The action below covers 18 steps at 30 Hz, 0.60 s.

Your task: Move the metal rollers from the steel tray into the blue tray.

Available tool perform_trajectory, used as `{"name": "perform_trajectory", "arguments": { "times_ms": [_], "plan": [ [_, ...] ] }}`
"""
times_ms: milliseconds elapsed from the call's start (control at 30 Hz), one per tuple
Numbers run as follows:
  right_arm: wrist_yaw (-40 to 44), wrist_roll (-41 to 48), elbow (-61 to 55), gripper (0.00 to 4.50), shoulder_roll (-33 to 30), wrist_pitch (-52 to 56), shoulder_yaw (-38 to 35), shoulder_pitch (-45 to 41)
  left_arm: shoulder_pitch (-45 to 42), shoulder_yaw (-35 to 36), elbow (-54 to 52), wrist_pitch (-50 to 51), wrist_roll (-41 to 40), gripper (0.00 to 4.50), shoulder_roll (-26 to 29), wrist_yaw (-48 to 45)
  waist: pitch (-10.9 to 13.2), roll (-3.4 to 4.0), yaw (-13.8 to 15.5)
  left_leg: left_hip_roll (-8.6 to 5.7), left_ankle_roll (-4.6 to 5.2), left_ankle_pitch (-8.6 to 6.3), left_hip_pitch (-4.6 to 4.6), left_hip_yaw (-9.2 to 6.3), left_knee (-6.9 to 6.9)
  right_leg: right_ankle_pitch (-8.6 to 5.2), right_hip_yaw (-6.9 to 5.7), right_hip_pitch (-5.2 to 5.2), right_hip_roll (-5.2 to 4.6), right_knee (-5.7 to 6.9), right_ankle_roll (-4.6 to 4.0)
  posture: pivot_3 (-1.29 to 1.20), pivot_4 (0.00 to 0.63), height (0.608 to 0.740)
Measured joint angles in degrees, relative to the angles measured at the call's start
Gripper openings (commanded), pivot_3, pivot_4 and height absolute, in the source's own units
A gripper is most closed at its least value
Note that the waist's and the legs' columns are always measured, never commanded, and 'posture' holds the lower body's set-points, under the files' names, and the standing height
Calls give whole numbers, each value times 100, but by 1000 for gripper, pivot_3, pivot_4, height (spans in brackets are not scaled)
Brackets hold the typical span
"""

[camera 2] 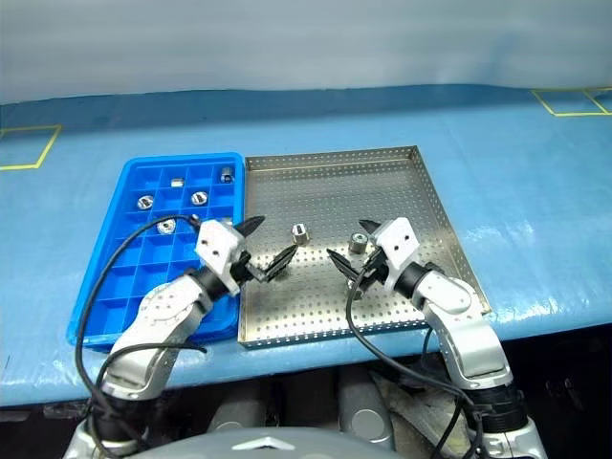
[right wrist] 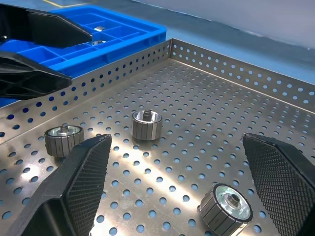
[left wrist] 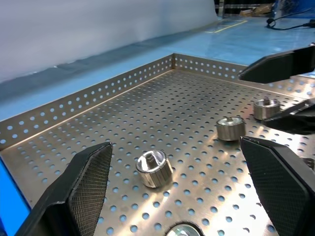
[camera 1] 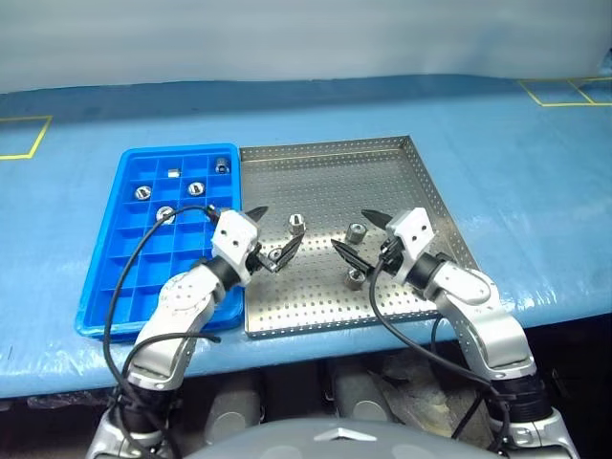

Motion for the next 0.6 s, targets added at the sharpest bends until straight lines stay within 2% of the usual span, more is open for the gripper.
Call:
{"name": "perform_trajectory", "arguments": {
  "times_ms": [400,600],
  "plan": [
    [-141,-27,-50,4495,-36,20,-50,1,-1124,-266,1131,1012,585,4500,-556,580,0,0,-51,-4,4,-3,-2,2,0,2,4,-2,0,-1,2,-213,150,740],
    [-236,-37,-58,4495,-26,16,-53,13,-1477,-245,1349,2149,587,4500,-783,626,0,0,-86,-1,6,-4,-3,5,0,2,7,-3,0,-2,4,-221,150,740]
  ]
}}
